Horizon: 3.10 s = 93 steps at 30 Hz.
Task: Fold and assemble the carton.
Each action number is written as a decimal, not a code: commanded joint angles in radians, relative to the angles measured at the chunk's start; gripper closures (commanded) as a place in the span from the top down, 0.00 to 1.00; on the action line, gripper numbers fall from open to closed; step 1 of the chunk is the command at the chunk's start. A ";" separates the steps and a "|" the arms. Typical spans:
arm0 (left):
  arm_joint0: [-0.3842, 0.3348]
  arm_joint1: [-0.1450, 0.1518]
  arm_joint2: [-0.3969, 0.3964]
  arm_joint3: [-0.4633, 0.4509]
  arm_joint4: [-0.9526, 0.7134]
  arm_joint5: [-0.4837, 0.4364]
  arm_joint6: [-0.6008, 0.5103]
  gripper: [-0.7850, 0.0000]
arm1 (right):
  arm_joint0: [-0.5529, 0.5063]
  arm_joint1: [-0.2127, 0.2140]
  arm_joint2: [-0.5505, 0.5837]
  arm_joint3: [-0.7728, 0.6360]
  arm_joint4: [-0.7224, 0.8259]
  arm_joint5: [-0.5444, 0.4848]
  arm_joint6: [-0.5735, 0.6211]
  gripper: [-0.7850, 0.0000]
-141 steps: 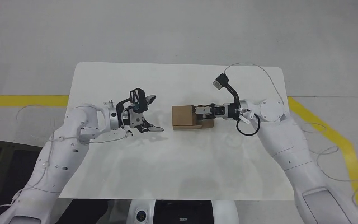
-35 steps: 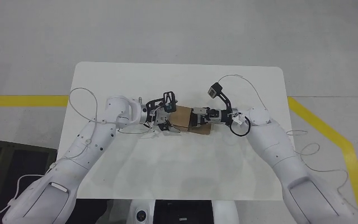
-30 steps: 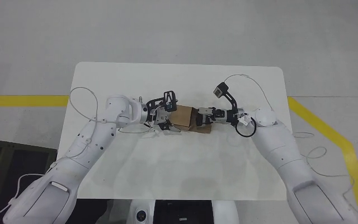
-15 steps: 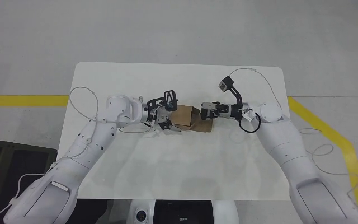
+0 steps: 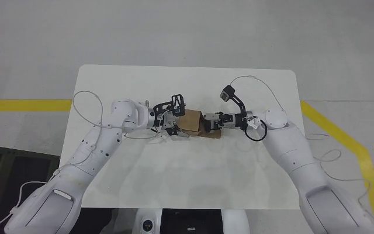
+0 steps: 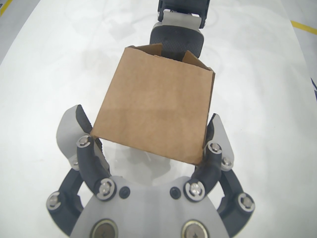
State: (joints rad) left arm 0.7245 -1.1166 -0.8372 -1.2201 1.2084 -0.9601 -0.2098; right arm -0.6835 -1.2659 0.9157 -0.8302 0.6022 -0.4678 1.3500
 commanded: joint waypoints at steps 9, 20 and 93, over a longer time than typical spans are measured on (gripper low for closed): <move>0.005 -0.001 -0.006 -0.004 -0.003 0.001 -0.009 1.00 | 0.005 -0.027 -0.024 0.041 0.025 -0.010 -0.057 1.00; 0.007 0.002 -0.020 -0.005 -0.006 -0.014 -0.010 1.00 | 0.036 -0.067 -0.066 0.096 0.054 -0.025 -0.035 1.00; 0.034 0.001 -0.052 0.018 -0.060 0.027 -0.062 1.00 | -0.243 0.106 0.286 -0.253 -0.201 0.193 -0.044 1.00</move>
State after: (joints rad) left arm 0.7587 -1.1150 -0.8894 -1.2009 1.1474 -0.9341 -0.2717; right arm -0.9196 -1.1601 1.2041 -1.0765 0.3988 -0.2767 1.3078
